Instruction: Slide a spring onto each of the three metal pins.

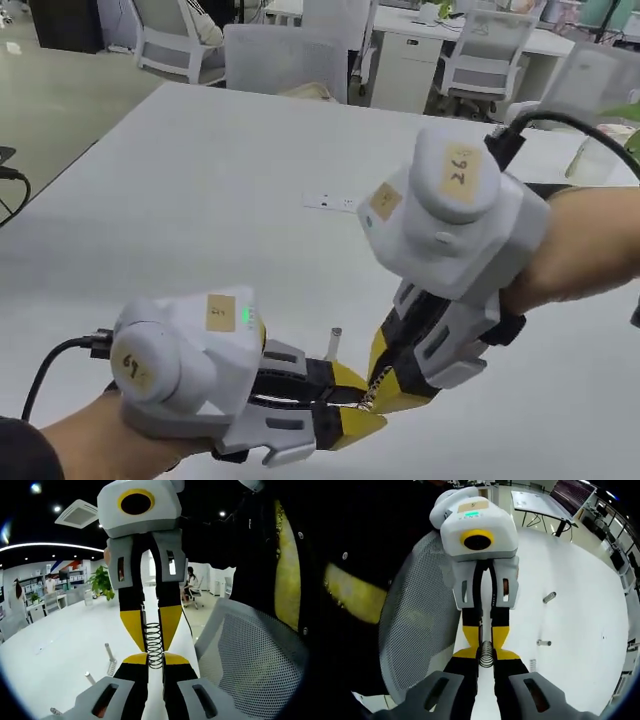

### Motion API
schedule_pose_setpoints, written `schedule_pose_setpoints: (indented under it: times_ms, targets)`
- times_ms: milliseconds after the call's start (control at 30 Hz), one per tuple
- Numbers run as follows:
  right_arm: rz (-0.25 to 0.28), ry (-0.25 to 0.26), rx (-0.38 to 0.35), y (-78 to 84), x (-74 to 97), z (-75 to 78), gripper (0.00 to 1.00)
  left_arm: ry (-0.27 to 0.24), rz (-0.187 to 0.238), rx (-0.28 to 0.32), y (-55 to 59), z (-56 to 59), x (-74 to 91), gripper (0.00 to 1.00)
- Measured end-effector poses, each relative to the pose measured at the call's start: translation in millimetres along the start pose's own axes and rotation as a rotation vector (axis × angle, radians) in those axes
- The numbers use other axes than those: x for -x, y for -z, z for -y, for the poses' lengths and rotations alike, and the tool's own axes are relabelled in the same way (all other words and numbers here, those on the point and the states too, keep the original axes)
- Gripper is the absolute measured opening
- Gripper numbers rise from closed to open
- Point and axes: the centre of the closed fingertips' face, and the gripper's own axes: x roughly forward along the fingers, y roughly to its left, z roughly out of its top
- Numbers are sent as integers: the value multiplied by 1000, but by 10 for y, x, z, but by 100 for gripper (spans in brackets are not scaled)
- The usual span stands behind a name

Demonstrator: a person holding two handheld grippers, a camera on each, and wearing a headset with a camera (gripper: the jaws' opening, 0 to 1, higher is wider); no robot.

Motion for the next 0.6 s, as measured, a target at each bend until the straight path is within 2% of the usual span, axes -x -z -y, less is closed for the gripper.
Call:
schedule_pose_setpoints:
  times_ms: [167,600]
  targets:
    - [-40,-5,38,-20,18,-6,8,-2,10,3,-26,4,-8,2]
    - [-38,-15,19,-1,33,-18,8,-1,13,-1,-35,24,3,2]
